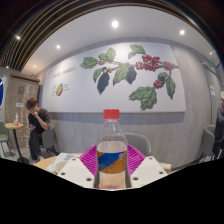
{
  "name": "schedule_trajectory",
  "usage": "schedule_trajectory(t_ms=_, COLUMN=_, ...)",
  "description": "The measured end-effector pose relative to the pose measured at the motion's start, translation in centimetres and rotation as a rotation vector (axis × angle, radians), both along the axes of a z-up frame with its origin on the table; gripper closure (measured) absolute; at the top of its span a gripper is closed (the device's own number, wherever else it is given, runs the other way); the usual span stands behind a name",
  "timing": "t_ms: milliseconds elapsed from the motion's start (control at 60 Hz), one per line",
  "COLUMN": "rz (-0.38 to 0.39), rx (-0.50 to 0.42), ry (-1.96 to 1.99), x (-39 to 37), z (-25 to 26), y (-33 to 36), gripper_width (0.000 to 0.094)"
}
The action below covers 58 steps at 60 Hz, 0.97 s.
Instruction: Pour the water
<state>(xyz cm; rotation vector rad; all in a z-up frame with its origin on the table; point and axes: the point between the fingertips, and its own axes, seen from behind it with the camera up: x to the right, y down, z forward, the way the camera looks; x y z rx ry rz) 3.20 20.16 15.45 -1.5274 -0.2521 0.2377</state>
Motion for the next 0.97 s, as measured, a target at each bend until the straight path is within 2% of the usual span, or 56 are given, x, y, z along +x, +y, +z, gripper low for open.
schedule_trajectory(t_ms=83, rz=0.005, rx=-0.009, ry=-0.004, x=0.7, z=0.6, y=0.3, gripper_width=0.0578)
schedule_trajectory(t_ms=100, rz=-0.007, rx=0.001, ry=0.002, x=-1.4, z=-1.4, y=0.2, gripper_width=0.0567)
schedule_trajectory(t_ms=150, rz=0.004, rx=-0.012, ry=0.008, x=-0.3, z=-0.6, y=0.0, gripper_width=0.0507)
schedule_trajectory(t_ms=183, rz=0.004, rx=-0.021, ry=0.011, x=0.0, z=-0.5, y=-0.1, gripper_width=0.0415)
schedule_trajectory(t_ms=233, rz=-0.002, rx=-0.040, ry=-0.003, x=0.0, z=-0.9, y=-0.1, gripper_width=0.0370)
schedule_trajectory(t_ms=250, rz=-0.004, rx=-0.053, ry=-0.014, x=0.1, z=-1.1, y=-0.2, gripper_width=0.0316)
schedule_trajectory(t_ms=300, rz=-0.004, rx=-0.080, ry=-0.035, x=-0.1, z=-1.7, y=-0.6, gripper_width=0.0062)
schedule_trajectory(t_ms=350, rz=-0.002, rx=-0.074, ry=-0.027, x=0.4, z=-0.9, y=-1.6, gripper_width=0.0100)
schedule_trajectory(t_ms=567, rz=0.030, rx=-0.125, ry=-0.025, x=2.5, z=-1.4, y=-8.0, gripper_width=0.0087)
schedule_trajectory(t_ms=683, rz=0.047, rx=-0.149, ry=-0.021, x=3.9, z=-3.3, y=-15.4, gripper_width=0.0091)
schedule_trajectory(t_ms=967, rz=-0.030, rx=-0.174, ry=-0.046, x=9.9, z=-6.9, y=-26.0, gripper_width=0.0087)
